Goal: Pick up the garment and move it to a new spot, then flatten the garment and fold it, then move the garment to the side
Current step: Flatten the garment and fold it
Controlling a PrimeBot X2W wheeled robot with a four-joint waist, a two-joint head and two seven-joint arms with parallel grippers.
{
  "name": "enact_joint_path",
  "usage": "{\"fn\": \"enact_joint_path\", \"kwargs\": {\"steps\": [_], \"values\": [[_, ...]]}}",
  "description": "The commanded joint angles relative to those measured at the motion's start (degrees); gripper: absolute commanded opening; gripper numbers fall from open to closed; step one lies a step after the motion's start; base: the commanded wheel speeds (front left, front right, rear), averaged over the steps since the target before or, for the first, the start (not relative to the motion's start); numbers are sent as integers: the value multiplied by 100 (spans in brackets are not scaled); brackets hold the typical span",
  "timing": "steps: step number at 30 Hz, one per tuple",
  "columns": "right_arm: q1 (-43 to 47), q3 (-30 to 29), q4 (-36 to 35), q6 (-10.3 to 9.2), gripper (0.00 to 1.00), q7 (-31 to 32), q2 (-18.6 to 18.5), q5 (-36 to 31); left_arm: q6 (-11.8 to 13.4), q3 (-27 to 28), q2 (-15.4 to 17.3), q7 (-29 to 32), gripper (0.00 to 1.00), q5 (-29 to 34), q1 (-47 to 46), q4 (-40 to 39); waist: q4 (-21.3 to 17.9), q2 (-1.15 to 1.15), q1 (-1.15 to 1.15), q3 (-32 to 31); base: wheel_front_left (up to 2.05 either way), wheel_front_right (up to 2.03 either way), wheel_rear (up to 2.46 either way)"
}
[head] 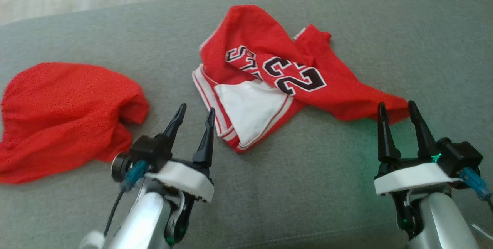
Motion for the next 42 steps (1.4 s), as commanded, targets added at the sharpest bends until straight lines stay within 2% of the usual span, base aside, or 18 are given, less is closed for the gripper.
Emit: {"fn": "enact_joint_path", "kwargs": {"steps": [1,4,5,8,15,19,27,28,29,30,31,36,42], "values": [[-232,98,-229,-5,100,-63,40,-63,-79,88,4,-35,100,-82,-567,308,-208,0,0,163,0,0,0],[-249,112,-219,-5,100,-63,53,-79,-104,-42,4,-35,100,-248,-959,948,-371,0,0,272,0,0,0],[-249,112,-219,-5,100,-63,53,-79,-104,-42,4,-35,100,-248,-959,948,-371,0,0,272,0,0,0],[-274,151,-206,-5,100,-63,61,-86,-68,-137,4,9,100,-527,-1507,1813,-578,0,0,413,0,0,0],[-328,176,-252,-5,100,-63,64,18,-33,-197,4,11,100,-777,-2200,2902,-822,0,0,603,0,0,0],[-334,161,-259,-5,100,-63,64,32,-63,-202,4,-13,100,-817,-2415,3258,-872,0,0,640,0,0,0],[-335,146,-260,-5,100,-63,65,55,-85,-207,4,-32,100,-862,-2575,3449,-880,0,0,656,0,0,0],[-336,145,-256,-5,100,-63,65,56,-90,-207,4,-32,93,-858,-2578,3436,-875,0,0,656,0,0,0],[-337,141,-252,-5,100,-63,65,57,-101,-213,4,-33,45,-856,-2578,3419,-866,0,0,655,0,0,0],[-337,135,-245,-5,100,-63,65,57,-118,-232,4,-33,4,-848,-2574,3404,-854,0,0,650,0,0,0],[-336,132,-237,-5,100,-63,65,54,-131,-251,4,-33,0,-843,-2565,3385,-843,0,0,644,0,0,0],[-334,113,-175,-5,100,-63,65,38,-193,-325,4,-34,0,-862,-2447,3149,-783,0,0,555,0,0,0],[-321,-11,-122,-5,100,-63,65,-23,-165,-259,4,-34,0,-737,-2185,2495,-649,0,0,343,0,0,0]]}}
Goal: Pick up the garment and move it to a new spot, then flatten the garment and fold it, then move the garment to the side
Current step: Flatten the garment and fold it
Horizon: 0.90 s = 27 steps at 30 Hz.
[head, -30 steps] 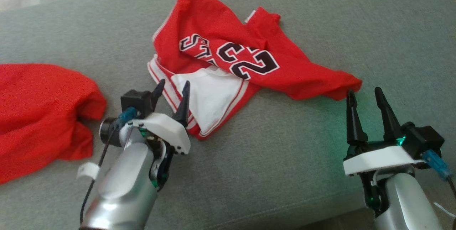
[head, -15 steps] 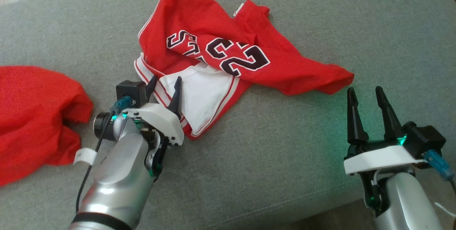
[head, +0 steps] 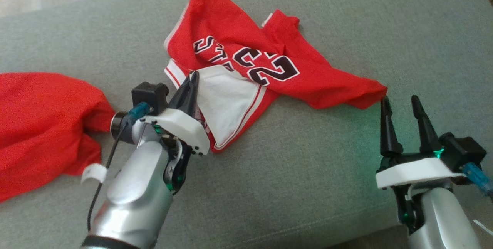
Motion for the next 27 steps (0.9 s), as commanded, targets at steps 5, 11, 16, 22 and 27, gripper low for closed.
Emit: {"fn": "enact_joint_path", "kwargs": {"steps": [5,11,16,22,27], "values": [[-134,-41,-122,-5,100,-63,-15,-91,25,369,106,-69,0,304,199,-930,223,0,0,-261,0,0,0],[-91,-71,-60,-5,100,-63,-15,-109,-1,611,279,-70,0,712,446,-1903,447,0,0,-447,0,0,0],[-91,-47,43,-5,100,-63,-15,-87,-36,776,481,-70,0,1156,474,-2674,606,0,0,-545,0,0,0],[-35,-48,193,-5,100,-63,-15,-38,-319,750,866,-70,0,1579,736,-3333,787,0,0,-650,0,0,0],[-3,-90,254,-5,100,-63,-15,-18,-440,711,1183,-70,0,1685,1242,-3535,882,0,0,-720,0,0,0]]}}
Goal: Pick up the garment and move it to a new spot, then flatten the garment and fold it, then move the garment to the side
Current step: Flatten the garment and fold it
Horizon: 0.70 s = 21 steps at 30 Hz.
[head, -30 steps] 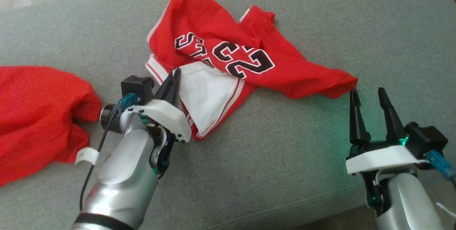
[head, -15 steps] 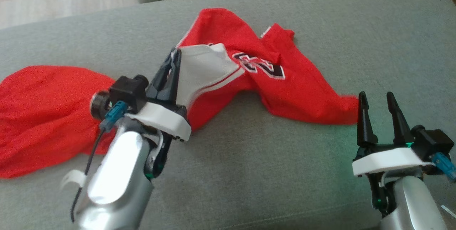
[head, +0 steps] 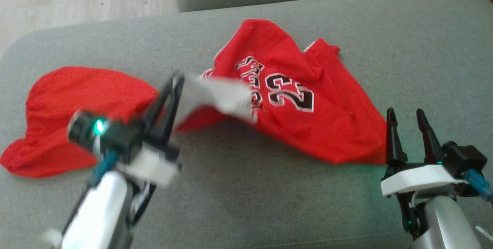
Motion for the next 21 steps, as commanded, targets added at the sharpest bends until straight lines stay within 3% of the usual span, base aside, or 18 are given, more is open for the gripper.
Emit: {"fn": "enact_joint_path", "kwargs": {"steps": [1,6,14,16,21], "values": [[-45,102,-144,-5,100,-63,-17,43,-53,168,217,-30,0,27,33,-256,57,0,0,-36,0,0,0],[-28,79,-98,-5,100,-63,-17,67,-197,-201,528,-30,0,173,697,-198,156,0,0,-83,0,0,0],[-28,95,-57,-5,100,-63,-17,54,-262,-755,586,-11,0,204,1021,622,241,0,0,-129,0,0,0],[-24,98,-54,-5,100,-63,-17,39,-146,-673,486,-16,100,155,937,768,257,0,0,-138,0,0,0],[-49,102,-67,-5,100,-63,-17,-27,210,-311,145,-27,100,-60,693,633,298,0,0,-127,0,0,0]]}}
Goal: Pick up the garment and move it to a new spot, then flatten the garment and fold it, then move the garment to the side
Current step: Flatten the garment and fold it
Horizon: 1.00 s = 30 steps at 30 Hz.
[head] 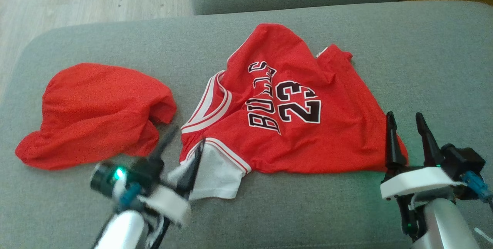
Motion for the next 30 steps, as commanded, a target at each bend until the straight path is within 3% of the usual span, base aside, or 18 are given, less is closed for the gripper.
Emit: {"fn": "enact_joint_path", "kwargs": {"steps": [1,4,10,18,28,29,30], "values": [[-93,161,-170,-4,100,-63,-19,-68,132,422,-85,-34,100,-140,-418,-365,18,0,0,19,0,0,0],[-237,261,-163,-4,100,11,-19,-191,333,853,-497,-35,100,-368,-488,-829,67,0,0,104,0,0,0],[-785,495,-66,-4,100,503,-40,-407,288,1096,-921,-36,100,-460,-500,-1185,214,0,0,431,0,0,0],[-1911,403,806,-4,100,1414,-151,-575,39,955,-1067,-36,100,-364,-636,-1141,614,0,0,884,0,0,0],[-3001,324,2269,-4,100,2288,-432,-808,61,659,-1090,-37,100,-580,-866,-1177,1068,0,0,1228,0,0,0],[-3088,340,2410,-4,21,2382,-472,-790,80,621,-1091,-37,100,-604,-883,-1186,1100,0,0,1260,0,0,0],[-3179,360,2536,-4,0,2460,-517,-770,98,591,-1091,-37,100,-625,-902,-1196,1126,0,0,1294,0,0,0]]}}
